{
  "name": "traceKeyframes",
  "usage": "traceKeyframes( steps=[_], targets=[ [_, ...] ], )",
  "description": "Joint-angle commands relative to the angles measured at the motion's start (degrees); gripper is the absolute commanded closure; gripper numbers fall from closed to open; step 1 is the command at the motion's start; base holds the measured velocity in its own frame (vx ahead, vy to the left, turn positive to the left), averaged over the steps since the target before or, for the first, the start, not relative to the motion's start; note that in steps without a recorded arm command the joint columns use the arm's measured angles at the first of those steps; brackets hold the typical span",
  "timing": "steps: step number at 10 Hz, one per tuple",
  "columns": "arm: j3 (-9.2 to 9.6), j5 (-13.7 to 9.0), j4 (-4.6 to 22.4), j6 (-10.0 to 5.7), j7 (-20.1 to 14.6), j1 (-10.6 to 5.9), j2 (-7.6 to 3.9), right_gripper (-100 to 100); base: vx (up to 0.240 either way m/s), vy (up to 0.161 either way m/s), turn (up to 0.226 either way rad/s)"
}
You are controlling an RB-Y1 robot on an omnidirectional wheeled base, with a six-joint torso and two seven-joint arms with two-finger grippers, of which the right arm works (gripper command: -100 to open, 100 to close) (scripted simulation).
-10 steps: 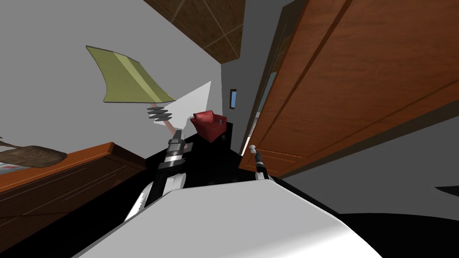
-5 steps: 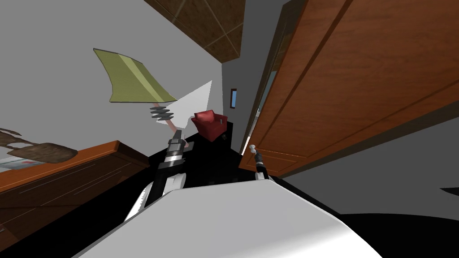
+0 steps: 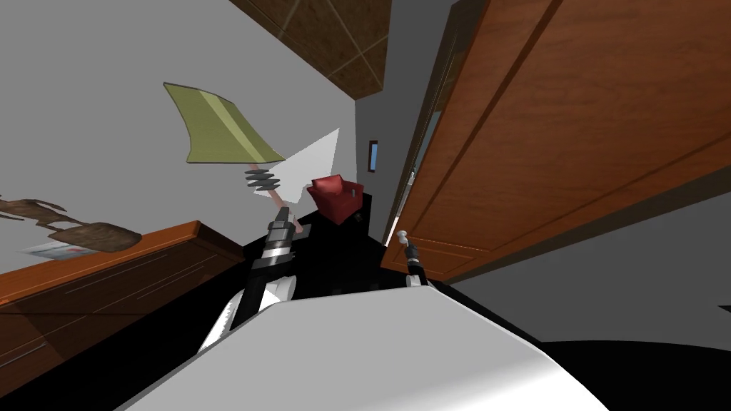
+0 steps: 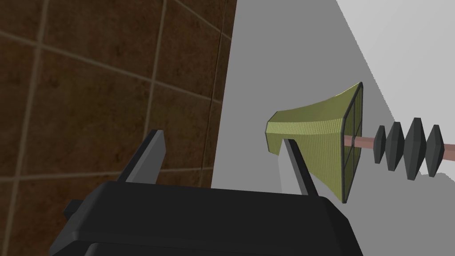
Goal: Pull the door open
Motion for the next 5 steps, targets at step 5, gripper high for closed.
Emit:
traceKeyframes(
  steps=[5],
  targets=[
    [1.91,-0.76,1.54,-1.33,-4.77,-1.77,0.54,100,-0.017,-0.003,0.015]
  ],
)
